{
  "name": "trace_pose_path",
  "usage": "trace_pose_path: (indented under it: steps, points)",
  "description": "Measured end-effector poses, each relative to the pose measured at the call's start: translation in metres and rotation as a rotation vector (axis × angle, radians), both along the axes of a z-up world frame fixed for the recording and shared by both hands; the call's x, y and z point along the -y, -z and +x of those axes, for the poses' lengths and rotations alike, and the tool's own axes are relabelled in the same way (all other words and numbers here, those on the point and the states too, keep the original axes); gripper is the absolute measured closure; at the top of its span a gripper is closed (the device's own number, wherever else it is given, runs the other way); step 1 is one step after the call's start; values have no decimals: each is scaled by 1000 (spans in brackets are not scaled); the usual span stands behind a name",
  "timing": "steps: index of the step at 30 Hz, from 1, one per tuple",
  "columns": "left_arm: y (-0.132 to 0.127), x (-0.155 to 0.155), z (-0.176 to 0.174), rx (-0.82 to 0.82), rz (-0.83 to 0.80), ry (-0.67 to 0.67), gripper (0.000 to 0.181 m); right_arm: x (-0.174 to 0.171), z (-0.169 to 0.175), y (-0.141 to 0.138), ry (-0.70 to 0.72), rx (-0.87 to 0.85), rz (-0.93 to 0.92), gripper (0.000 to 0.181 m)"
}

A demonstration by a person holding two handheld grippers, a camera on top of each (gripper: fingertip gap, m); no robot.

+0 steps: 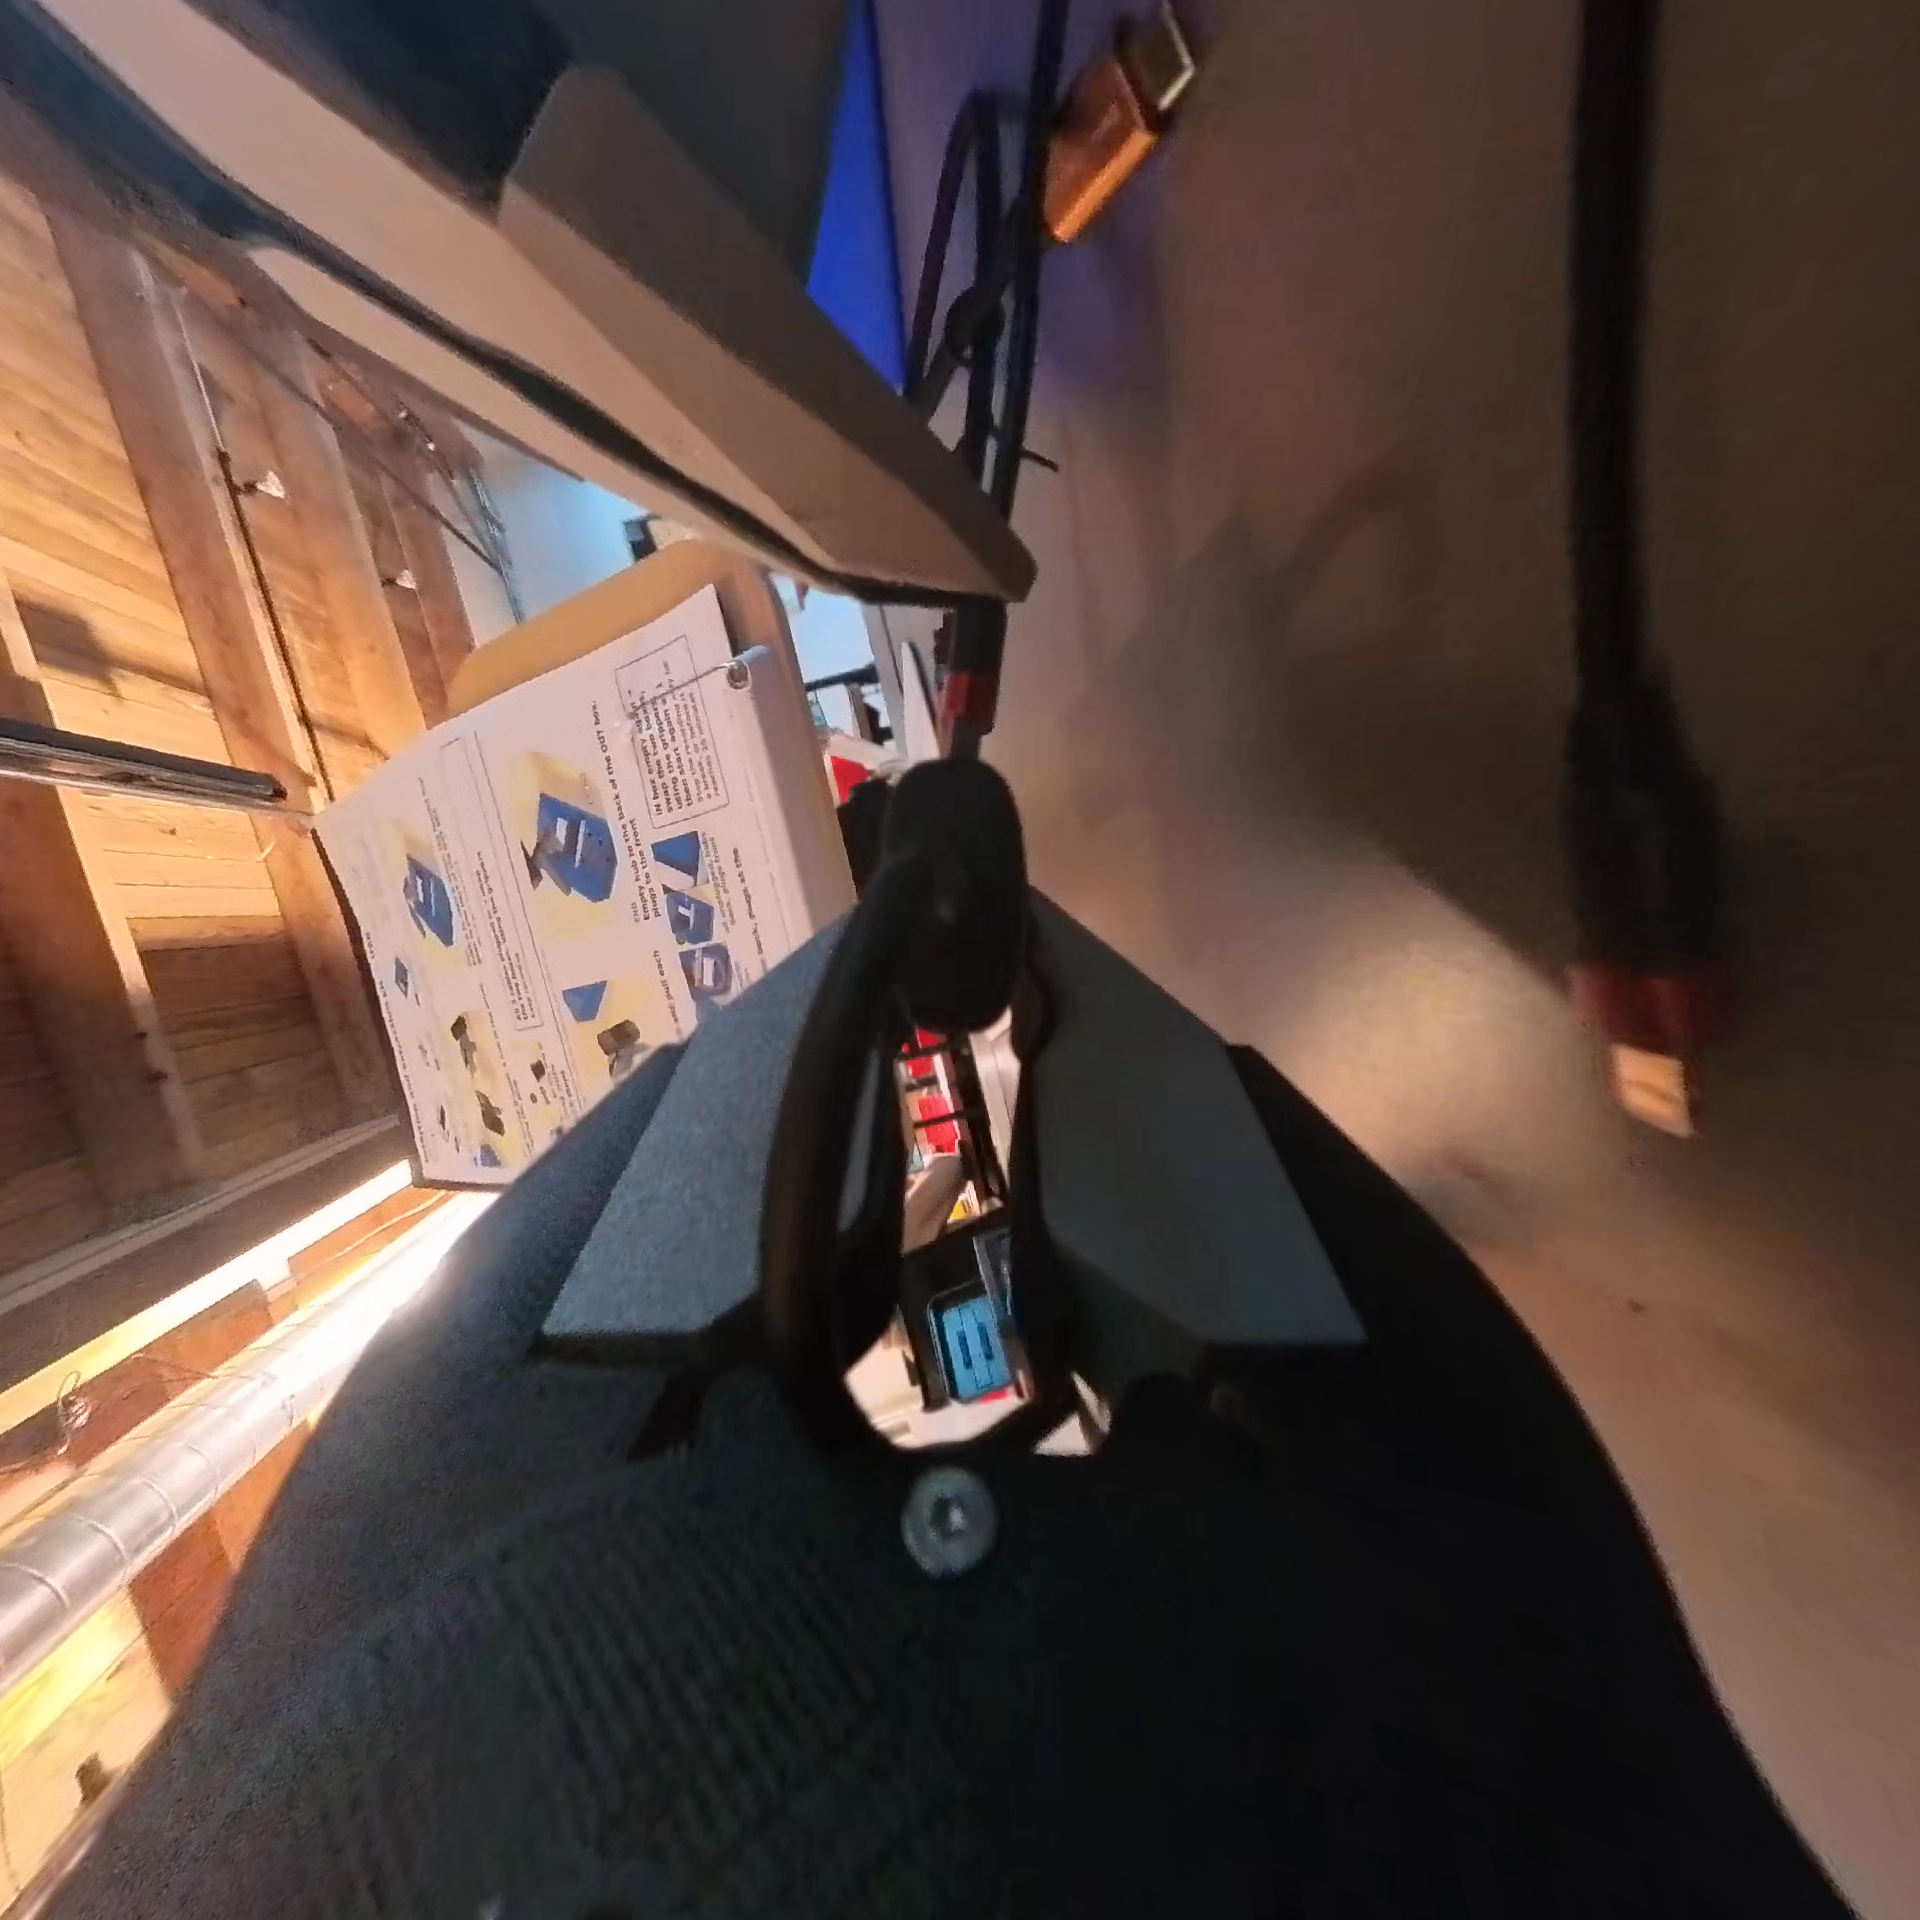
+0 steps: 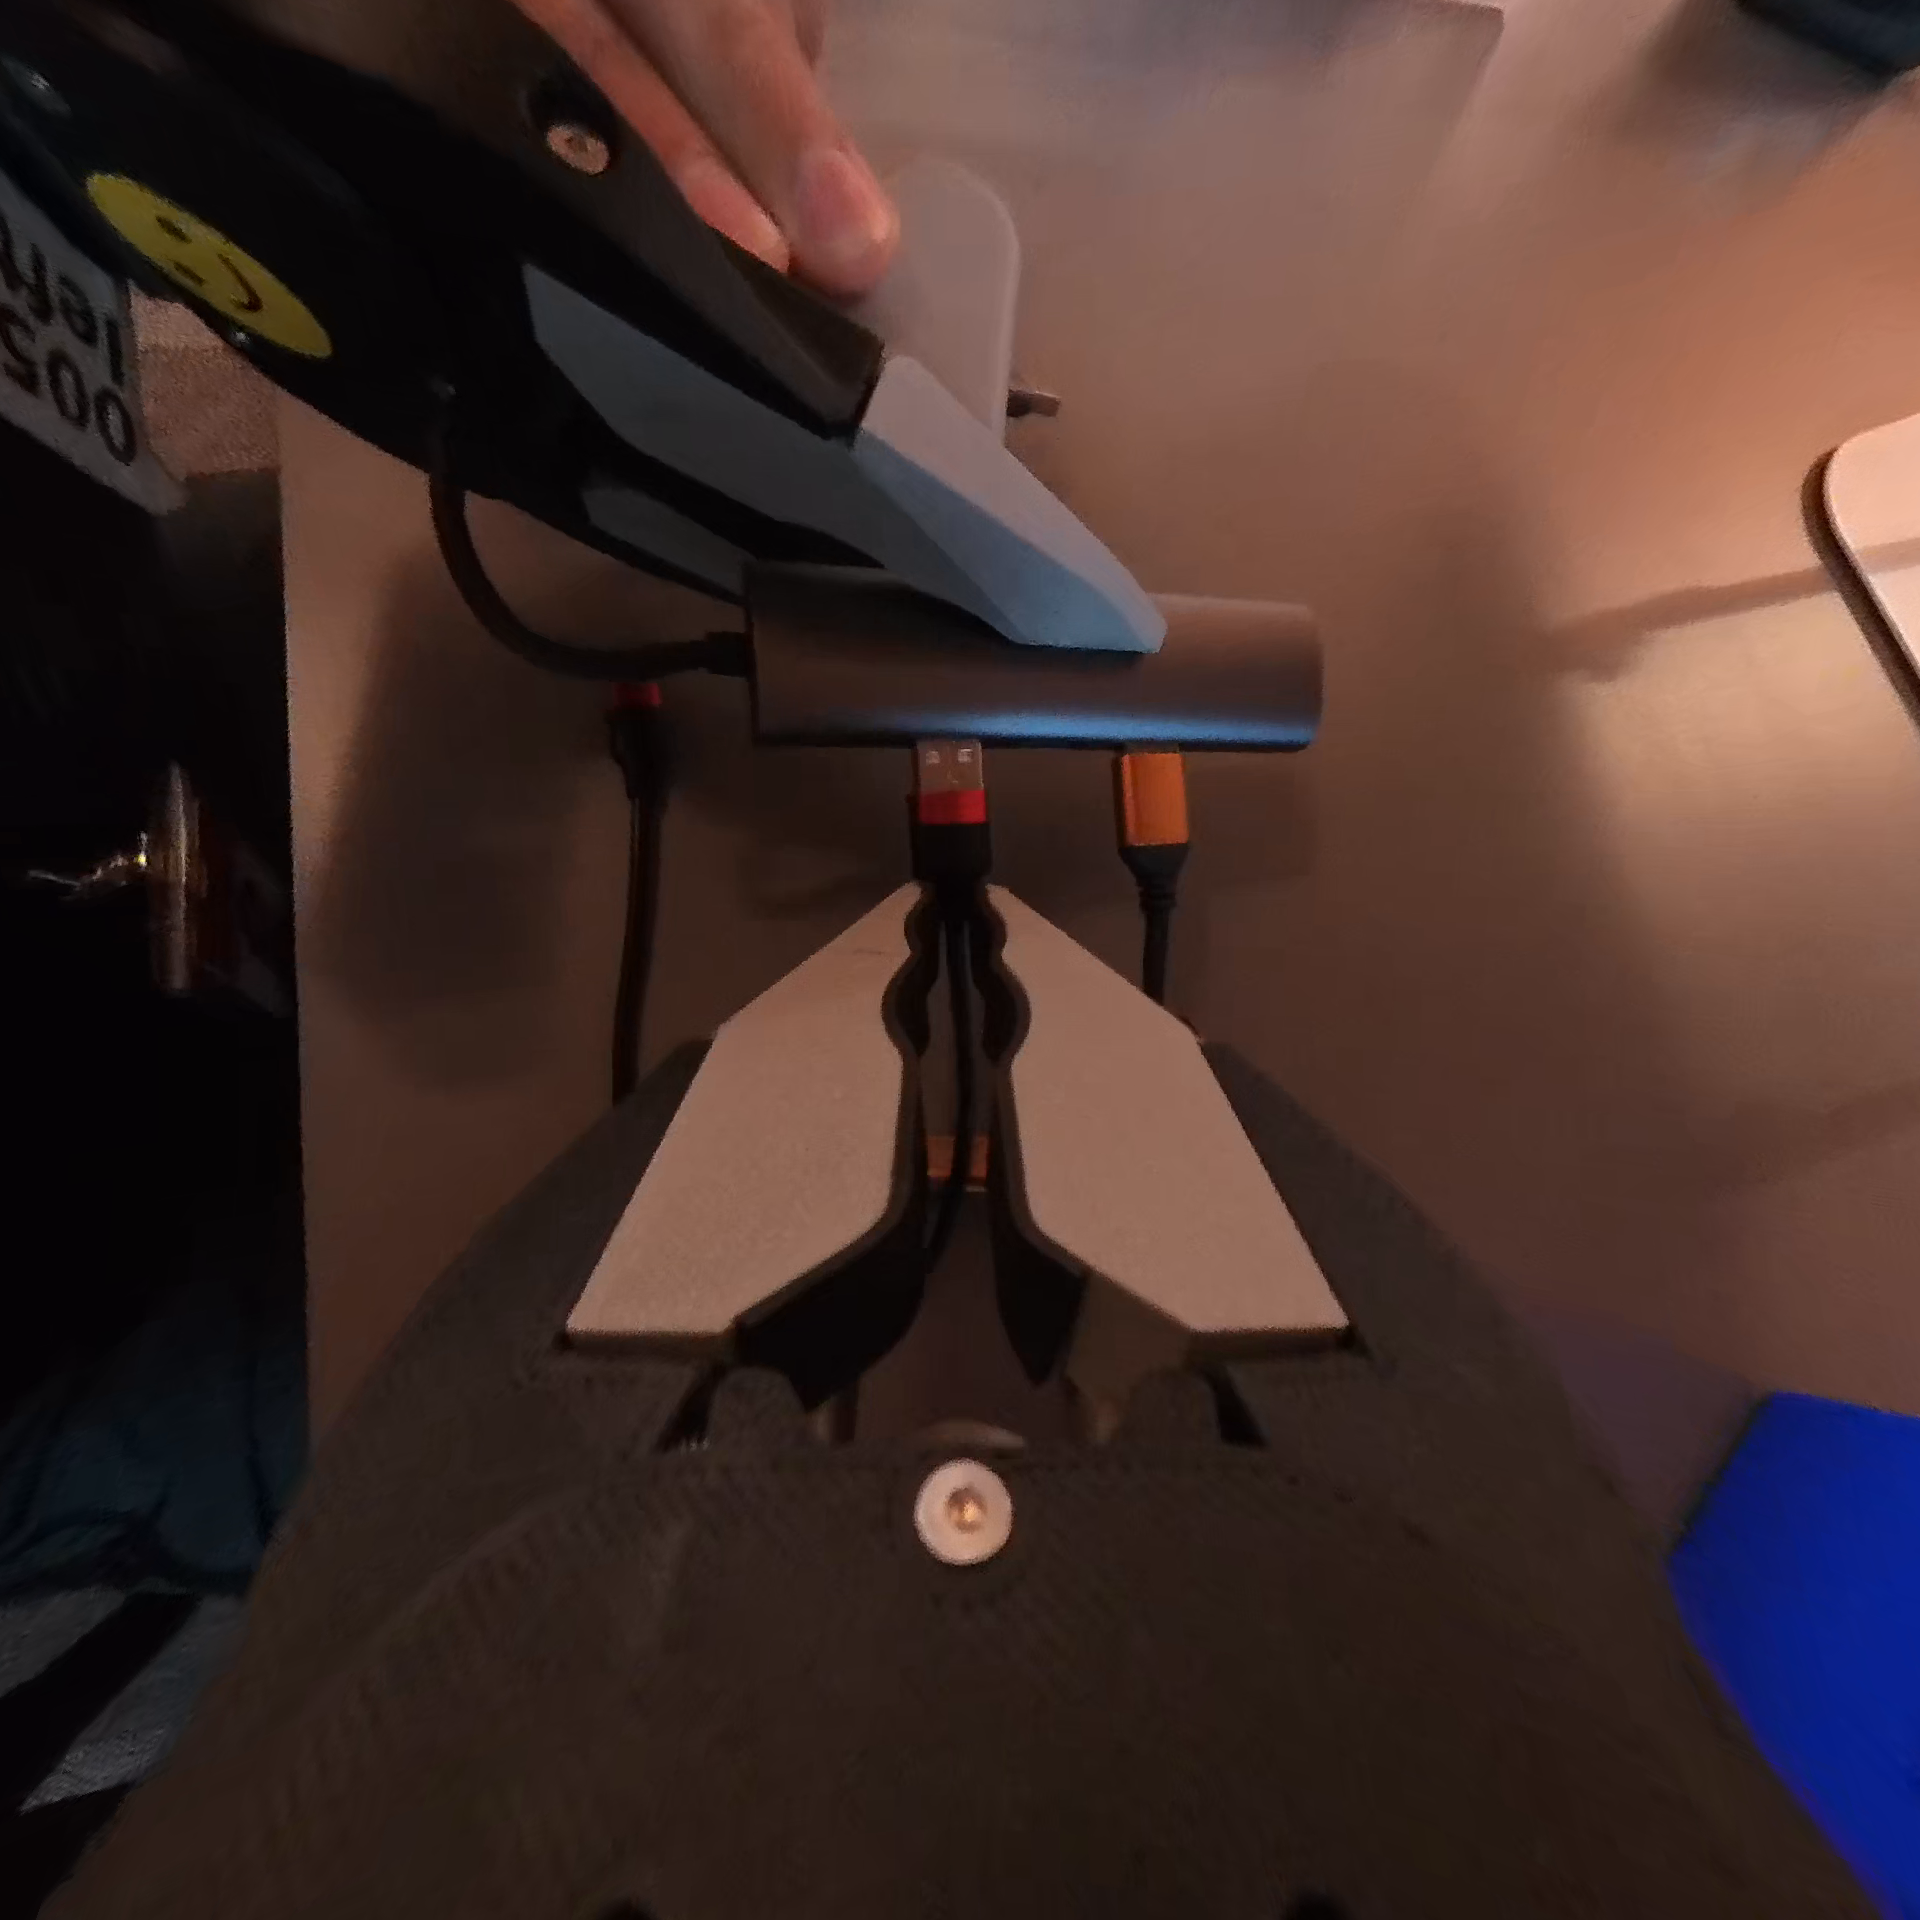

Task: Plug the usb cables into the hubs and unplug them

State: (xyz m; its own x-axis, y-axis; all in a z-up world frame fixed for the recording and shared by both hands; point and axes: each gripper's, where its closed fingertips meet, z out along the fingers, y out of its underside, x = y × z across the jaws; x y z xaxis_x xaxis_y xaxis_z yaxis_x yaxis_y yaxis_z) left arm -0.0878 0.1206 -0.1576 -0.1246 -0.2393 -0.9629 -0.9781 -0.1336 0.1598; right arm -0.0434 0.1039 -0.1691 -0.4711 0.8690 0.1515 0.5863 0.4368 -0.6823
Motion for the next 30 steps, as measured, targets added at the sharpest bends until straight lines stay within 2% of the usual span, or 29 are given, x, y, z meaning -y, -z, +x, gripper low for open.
trace_pose_path:
  steps: [9,16,21,25,27,30]
  points:
    - [-6,-1,-7,-22,37,-69,171,-3,-6,-5,80,9,69,181]
    - [-4,-1,-5,-42,31,-62,171,3,-7,-11,48,-6,125,181]
    - [-8,-5,-11,34,38,-81,168,-1,-13,-14,59,-47,15,179]
    - [-3,-12,-12,107,8,-75,168,-13,-13,-11,101,-59,53,177]
    - [-7,-13,-10,181,15,-55,169,-17,-11,-19,111,-104,83,177]
    - [-11,-13,-11,312,8,-35,169,-33,-3,-34,166,-143,164,162]
